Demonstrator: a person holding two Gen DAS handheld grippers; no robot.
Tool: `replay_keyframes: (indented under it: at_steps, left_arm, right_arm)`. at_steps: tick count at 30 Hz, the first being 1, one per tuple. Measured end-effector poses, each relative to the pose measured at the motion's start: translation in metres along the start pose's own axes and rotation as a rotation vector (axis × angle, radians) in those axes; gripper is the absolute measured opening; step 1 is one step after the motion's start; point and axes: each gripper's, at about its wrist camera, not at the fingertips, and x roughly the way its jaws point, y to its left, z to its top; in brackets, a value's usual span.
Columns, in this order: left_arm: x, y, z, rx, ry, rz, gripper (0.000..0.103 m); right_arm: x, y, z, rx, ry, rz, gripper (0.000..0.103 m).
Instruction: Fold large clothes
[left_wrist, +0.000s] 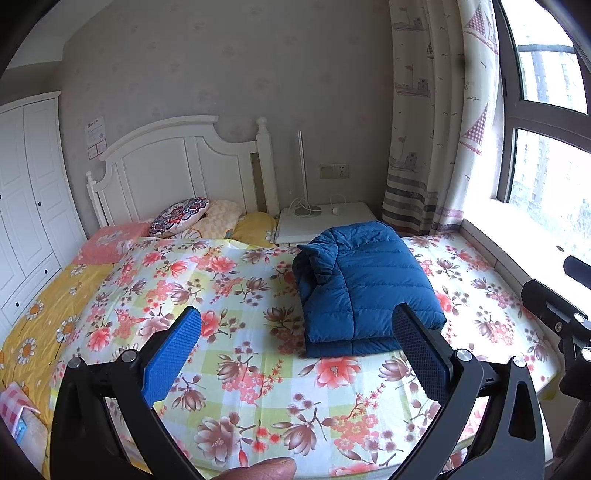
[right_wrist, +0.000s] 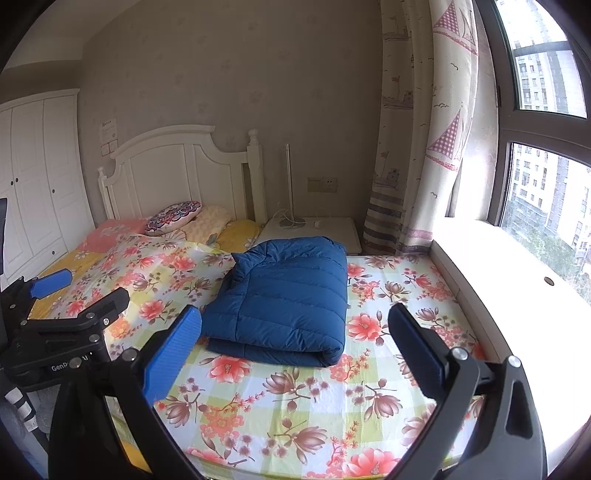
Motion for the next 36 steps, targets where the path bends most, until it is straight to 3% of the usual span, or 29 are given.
replay_keyframes:
  at_steps: [36]
  left_arm:
    - [-0.0054, 0.0009, -0.0029, 0.004, -0.018, 0.001, 0.099]
  right_arm:
    - [-0.0016, 0.0029, -0.0018, -0.001, 0.002, -0.001, 0.1]
